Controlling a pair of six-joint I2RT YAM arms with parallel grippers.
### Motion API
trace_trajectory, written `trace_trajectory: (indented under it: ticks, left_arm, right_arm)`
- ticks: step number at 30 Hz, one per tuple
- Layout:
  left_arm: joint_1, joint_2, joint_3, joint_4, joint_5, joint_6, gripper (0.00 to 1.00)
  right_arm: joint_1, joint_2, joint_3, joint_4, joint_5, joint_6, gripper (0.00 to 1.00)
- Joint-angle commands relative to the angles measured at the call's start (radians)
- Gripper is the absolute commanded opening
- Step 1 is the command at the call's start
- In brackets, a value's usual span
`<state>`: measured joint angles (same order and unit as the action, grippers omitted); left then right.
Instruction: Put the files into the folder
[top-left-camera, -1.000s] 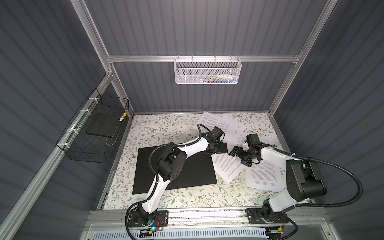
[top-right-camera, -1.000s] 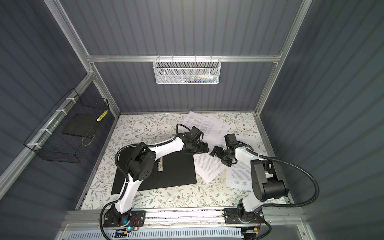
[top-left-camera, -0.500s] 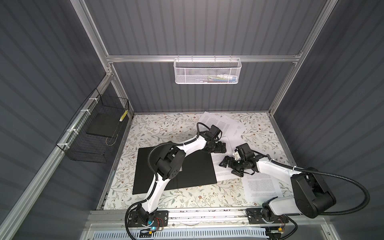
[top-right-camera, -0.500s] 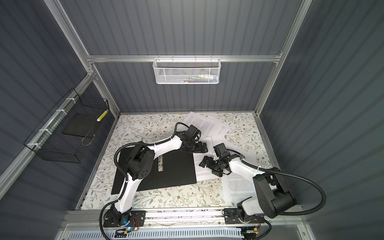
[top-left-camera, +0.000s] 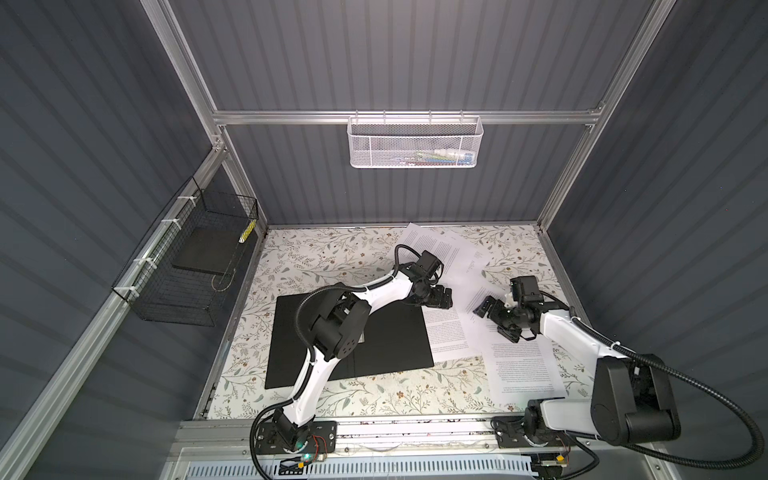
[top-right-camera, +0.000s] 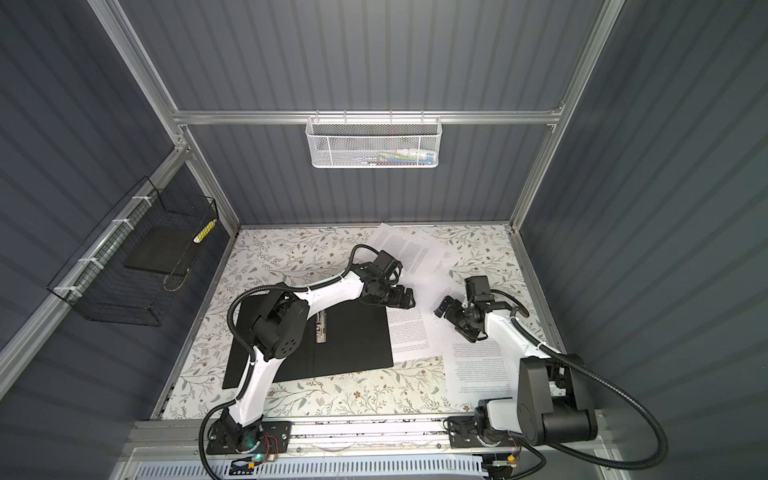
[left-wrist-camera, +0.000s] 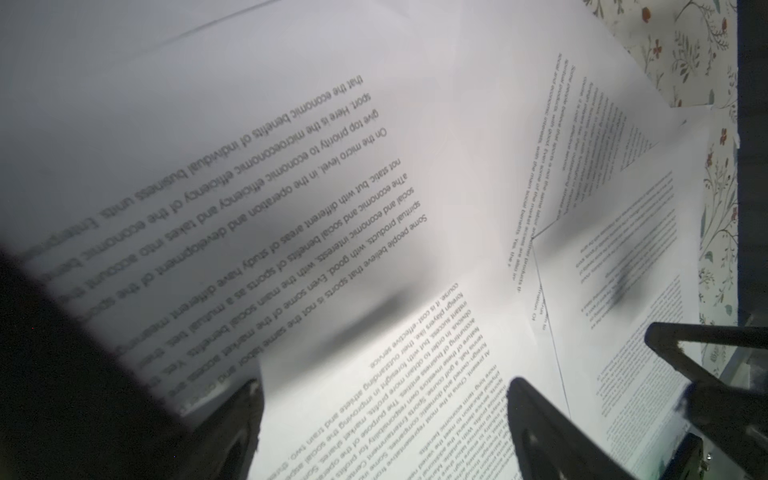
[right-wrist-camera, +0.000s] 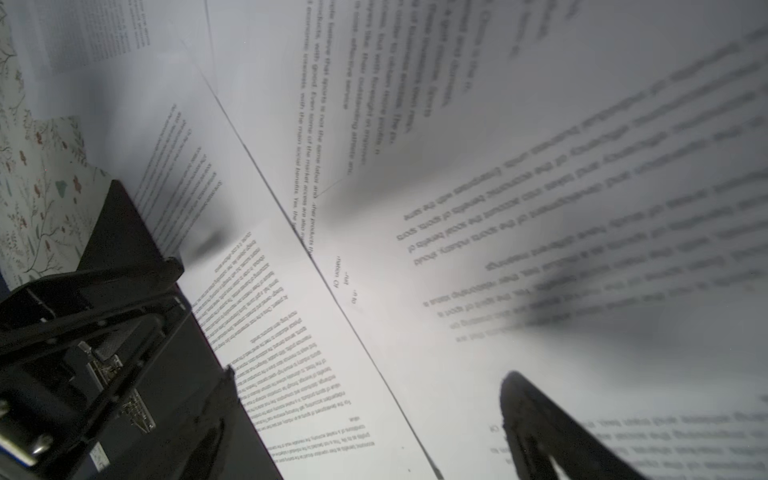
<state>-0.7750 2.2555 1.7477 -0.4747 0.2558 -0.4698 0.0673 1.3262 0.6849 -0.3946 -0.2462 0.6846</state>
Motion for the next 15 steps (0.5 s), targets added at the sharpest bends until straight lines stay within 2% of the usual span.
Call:
trace_trajectory:
  ticks: [1, 8, 13, 15]
  left_arm:
    - [0.007, 0.055, -0.062, -0.134, 0.006, 0.007, 0.93]
    - [0.006, 0.056, -0.063, -0.160, -0.010, 0.035, 0.93]
    - [0.006, 0.049, -0.077, -0.157, -0.007, 0.034, 0.93]
    - [0.006, 0.047, -0.074, -0.159, -0.005, 0.034, 0.93]
  right_arm:
    - [-0.027, 0.013, -0.042, -0.001, 0.011, 0.029, 0.99]
    - [-0.075, 0.109, -0.053, 0.130, -0.050, 0.065, 0.99]
    - [-0.111, 0.227, 0.036, 0.192, -0.079, 0.072, 0.99]
    - [-0.116, 0.286, 0.090, 0.214, -0.127, 0.073, 0.99]
